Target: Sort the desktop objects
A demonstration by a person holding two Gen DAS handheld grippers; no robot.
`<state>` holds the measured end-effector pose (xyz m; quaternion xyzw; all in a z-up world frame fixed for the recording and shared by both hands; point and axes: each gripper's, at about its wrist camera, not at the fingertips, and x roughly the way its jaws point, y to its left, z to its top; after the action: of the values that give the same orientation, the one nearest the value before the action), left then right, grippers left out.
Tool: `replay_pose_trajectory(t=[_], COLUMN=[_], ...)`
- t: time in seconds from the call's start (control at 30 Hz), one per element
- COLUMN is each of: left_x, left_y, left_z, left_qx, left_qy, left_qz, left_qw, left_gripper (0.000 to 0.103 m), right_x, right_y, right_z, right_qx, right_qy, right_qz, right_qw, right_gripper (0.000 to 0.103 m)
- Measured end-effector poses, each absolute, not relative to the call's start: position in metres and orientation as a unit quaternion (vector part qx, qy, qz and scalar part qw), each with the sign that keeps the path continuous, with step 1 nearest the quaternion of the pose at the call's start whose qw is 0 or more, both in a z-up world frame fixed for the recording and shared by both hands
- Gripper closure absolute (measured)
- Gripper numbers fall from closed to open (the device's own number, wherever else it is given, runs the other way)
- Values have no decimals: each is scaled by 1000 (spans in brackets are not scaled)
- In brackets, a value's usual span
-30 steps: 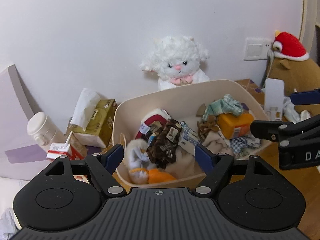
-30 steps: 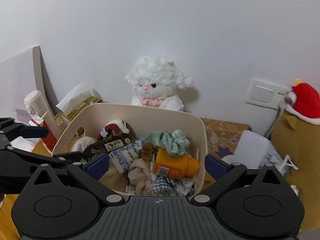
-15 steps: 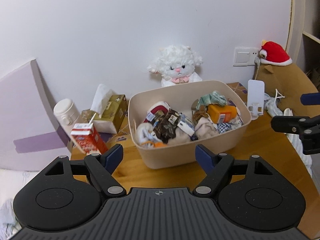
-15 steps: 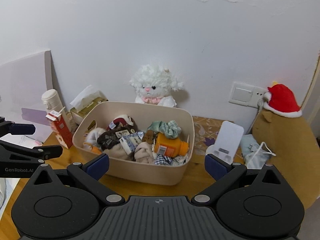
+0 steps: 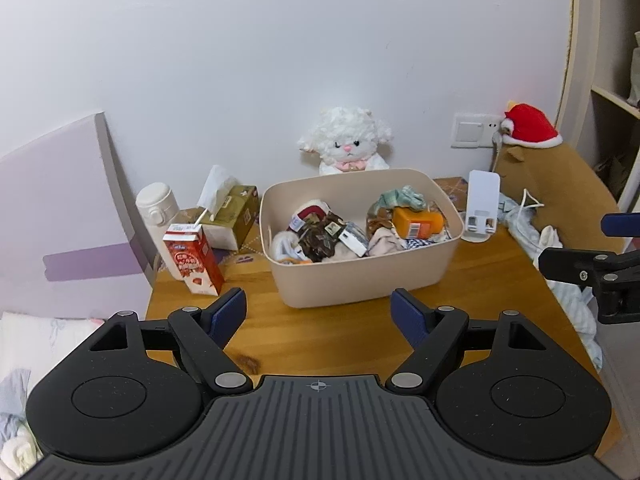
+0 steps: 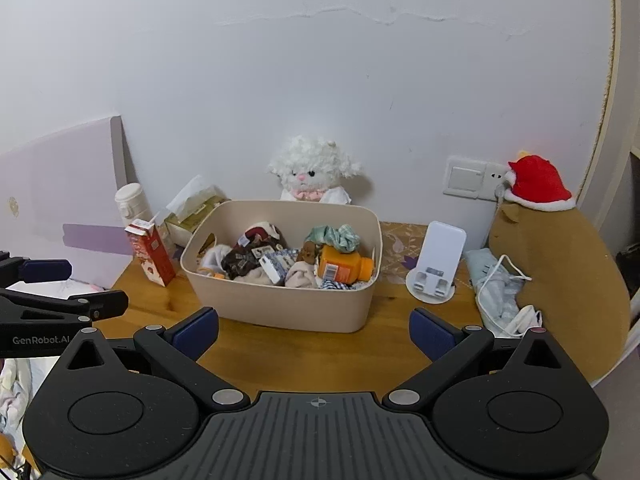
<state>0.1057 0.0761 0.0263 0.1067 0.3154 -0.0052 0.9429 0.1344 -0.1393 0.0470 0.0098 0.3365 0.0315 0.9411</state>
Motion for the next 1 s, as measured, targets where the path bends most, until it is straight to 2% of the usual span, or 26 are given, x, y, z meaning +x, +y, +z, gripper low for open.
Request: replay_pose_trajectory(t=[0.27, 0.33, 1.0], left_x=[65, 55, -30], left_y=[68, 67, 46], left_z=[38, 41, 55], left_qx=[96, 96, 121], left_qy=[313, 310, 328], left_qz=[-5, -6, -44], left_qw=[945, 946, 936], left_gripper=[22, 18, 18], right_x=[101, 94, 19], right_y=[-147, -148, -160], right_z=[63, 67, 74], right_qx=[15, 9, 31], right_qy=[338, 336, 366], right_qz=[32, 31, 20], right_qw=[940, 941, 930], right_gripper=[0, 0, 0])
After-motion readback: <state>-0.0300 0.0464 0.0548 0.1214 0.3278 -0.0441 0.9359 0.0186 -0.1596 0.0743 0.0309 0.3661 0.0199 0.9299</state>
